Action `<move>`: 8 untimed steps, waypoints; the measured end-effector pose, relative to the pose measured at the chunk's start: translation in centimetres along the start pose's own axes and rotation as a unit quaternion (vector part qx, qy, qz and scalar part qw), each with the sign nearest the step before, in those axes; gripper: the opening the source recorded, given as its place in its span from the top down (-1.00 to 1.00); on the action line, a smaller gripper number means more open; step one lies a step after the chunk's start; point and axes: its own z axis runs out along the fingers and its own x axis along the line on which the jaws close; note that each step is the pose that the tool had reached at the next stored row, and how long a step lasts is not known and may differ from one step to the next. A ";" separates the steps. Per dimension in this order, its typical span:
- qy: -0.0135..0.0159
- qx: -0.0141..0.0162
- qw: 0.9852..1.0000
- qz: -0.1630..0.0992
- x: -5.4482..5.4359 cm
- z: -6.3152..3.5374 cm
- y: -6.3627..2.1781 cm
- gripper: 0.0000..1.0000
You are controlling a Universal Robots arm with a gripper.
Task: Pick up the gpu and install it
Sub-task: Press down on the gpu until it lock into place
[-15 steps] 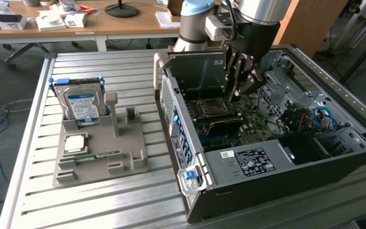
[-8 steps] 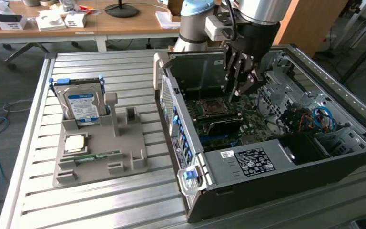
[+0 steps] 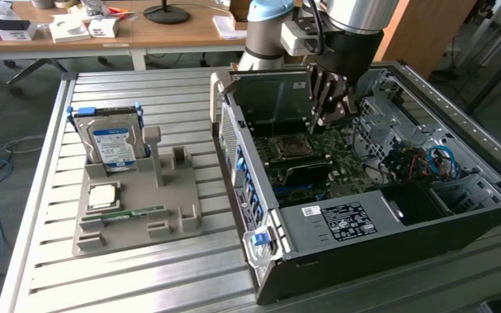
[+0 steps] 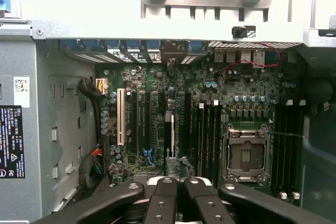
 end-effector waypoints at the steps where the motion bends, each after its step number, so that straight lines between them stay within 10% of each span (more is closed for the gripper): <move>1: 0.000 0.000 1.000 0.000 0.0 0.00 0.00 0.72; 8: 0.000 0.000 1.000 0.000 0.0 0.01 0.00 0.79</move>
